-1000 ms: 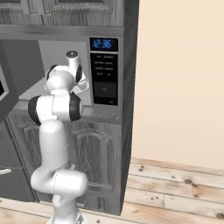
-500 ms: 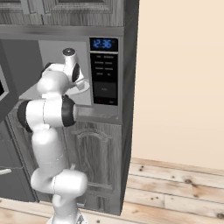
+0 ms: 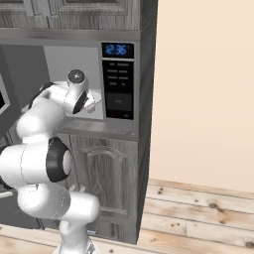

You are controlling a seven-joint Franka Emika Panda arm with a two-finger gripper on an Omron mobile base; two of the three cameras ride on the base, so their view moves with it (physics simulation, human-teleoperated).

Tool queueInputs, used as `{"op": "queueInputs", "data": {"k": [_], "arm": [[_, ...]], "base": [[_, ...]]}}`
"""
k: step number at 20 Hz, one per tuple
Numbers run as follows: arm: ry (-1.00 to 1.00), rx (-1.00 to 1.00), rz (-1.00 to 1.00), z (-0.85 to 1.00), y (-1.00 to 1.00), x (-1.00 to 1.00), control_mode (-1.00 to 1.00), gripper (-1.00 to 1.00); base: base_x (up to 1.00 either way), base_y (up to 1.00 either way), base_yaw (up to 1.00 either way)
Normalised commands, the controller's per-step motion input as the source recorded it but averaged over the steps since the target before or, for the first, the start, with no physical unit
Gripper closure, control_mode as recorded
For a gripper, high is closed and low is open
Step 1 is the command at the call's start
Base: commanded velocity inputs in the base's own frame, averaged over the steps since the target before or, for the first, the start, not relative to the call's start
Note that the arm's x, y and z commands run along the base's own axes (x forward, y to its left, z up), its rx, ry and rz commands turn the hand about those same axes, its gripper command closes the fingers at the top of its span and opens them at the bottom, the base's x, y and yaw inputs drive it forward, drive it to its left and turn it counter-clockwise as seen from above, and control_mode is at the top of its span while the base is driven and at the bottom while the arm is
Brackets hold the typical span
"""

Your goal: The microwave is finished heating the chicken drumstick and avocado. Take the bowl containing the food and place it on the dining counter.

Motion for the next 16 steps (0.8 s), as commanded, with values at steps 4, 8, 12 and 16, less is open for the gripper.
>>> {"op": "queueInputs", "data": {"k": [4,8,12,16], "arm": [[-0.35,0.13,0.06,0.51,-0.12,-1.0,-1.0,1.0],[-0.29,0.06,0.05,0.77,0.0,-1.0,-1.0,1.0],[-0.15,-0.05,0.09,0.83,-0.18,-1.0,-1.0,1.0],[-0.01,-0.29,0.12,0.78,-0.35,-1.0,-1.0,1.0]], "base": [[0.0,0.0,0.0],[0.0,0.0,0.0],[0.0,0.0,0.0],[0.0,0.0,0.0]]}}
